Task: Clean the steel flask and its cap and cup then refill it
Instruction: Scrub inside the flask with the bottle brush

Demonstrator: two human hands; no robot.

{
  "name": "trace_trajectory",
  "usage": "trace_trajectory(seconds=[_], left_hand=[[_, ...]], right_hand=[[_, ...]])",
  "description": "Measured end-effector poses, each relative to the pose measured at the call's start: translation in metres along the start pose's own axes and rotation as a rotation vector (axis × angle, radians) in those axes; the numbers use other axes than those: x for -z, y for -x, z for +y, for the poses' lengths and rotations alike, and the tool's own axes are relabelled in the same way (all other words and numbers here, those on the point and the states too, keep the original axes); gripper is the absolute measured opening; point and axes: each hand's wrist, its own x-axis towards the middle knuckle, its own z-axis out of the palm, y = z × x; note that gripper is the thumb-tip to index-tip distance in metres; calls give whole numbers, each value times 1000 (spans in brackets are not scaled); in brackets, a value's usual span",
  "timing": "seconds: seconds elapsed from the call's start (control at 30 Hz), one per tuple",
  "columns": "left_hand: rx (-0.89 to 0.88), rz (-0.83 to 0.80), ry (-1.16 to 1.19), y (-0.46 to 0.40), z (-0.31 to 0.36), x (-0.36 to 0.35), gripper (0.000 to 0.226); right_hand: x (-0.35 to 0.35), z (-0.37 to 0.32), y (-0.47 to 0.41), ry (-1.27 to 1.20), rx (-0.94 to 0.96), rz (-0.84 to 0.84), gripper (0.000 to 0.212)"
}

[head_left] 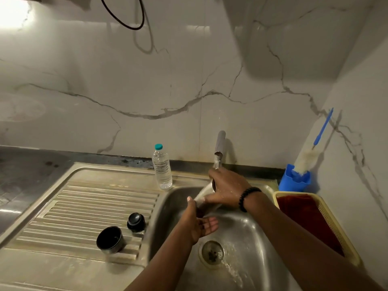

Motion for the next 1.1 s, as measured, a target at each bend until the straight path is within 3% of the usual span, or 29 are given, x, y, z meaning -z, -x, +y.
trace_trajectory(seconds=[0.1,0.17,0.3,0.47,0.6,0.67,0.73,0.8,0.87,0.97,1.03,1.1], left_hand=[[-60,20,89,2,0,7,74],[-110,25,105,0,-1,11,71],[-181,21,82,-2,-5,14,85],[-249,38,93,-2,-8,10,106],[-284,51,-52,-3,-5,-9,96],[-278,52,-94,-4,-5,-16,102],[-286,39,-152,-4,-7,-23,103],[-320,41,-213,-7,-11,-26,92],[-355,24,-255,-10,-16,-32,82],[-416,3,-336,-10,-21,-39,77],[-459,1,-388,-10,-23,-44,74],[-499,-4,-448,-10,-24,-48,69]], right_hand=[[-14,15,22,-194,-60,-13,67],[-28,23,37,-296,-89,-8,62],[-58,27,56,-459,-126,12,55],[-82,25,66,-513,-163,-18,65],[-91,32,71,-603,-195,-64,74],[-84,43,71,-618,-216,-131,65],[-67,63,66,-596,-229,-178,42],[-44,91,58,-502,-230,-93,31],[-18,126,45,-321,-230,16,37],[25,180,21,213,-191,112,44],[48,212,7,621,-176,63,48],[66,238,-1,879,-176,-18,49]])
